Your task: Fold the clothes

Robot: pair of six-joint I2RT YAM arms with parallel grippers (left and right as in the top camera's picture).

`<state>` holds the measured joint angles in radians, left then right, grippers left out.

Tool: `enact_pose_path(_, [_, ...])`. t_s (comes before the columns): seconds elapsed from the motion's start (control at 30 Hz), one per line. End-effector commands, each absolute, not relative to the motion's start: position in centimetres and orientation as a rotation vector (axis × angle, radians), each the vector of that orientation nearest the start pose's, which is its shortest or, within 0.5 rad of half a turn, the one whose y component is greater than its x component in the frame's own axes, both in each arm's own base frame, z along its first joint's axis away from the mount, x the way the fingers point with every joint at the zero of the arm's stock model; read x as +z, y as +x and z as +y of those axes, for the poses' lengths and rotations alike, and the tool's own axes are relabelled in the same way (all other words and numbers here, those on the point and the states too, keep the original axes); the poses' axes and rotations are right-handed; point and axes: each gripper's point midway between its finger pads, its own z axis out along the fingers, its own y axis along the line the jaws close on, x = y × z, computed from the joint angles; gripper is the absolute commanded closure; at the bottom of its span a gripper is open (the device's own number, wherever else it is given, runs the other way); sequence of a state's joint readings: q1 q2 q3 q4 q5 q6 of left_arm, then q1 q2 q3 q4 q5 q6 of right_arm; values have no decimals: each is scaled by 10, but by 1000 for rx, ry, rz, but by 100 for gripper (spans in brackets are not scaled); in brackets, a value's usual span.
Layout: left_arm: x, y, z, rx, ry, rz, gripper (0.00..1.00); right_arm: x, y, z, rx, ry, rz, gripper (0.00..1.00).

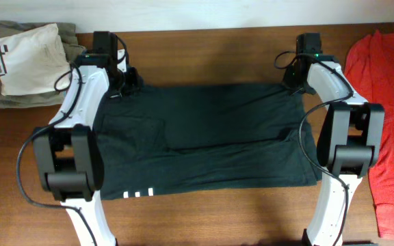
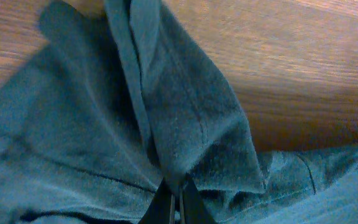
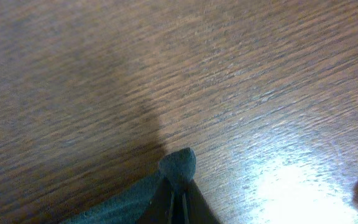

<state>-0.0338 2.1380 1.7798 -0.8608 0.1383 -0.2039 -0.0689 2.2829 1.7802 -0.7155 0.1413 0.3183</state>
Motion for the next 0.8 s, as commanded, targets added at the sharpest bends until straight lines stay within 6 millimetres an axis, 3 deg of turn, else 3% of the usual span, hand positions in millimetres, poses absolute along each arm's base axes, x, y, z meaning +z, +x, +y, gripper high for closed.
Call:
enact_pose_path(0.0, [118, 480, -38, -231, -177, 2770, 100, 37, 519, -66, -171, 597, 2724, 96])
enact_pose_path(0.07, [111, 459, -35, -208, -193, 2860, 99, 52, 513, -66, -171, 646, 2747, 96])
enact_pose_path(0.2, [103, 436, -22, -94, -218, 2954, 100, 90, 492, -56, -120, 667, 2848, 96])
enact_pose_path(0.3, [100, 414, -20, -81, -235, 3045, 100, 87, 470, -54, -145, 681, 2938, 96])
enact_pose_path(0.37, [99, 380, -17, -45, -249, 3180, 100, 86, 443, -52, -174, 696, 3042, 96])
enact_pose_path(0.53, [101, 347, -13, 3, -260, 3314, 99, 100, 393, -48, -233, 820, 3195, 96])
enact_pose_path(0.6, [89, 333, -13, 14, -266, 3369, 95, 104, 374, -44, -246, 793, 3289, 96])
enact_pose_path(0.7, [54, 314, -13, 24, -277, 3423, 95, 120, 374, -42, -198, 749, 3259, 96])
enact_pose_path(0.77, [46, 304, -12, 30, -280, 3452, 95, 133, 371, -41, -185, 674, 3245, 95])
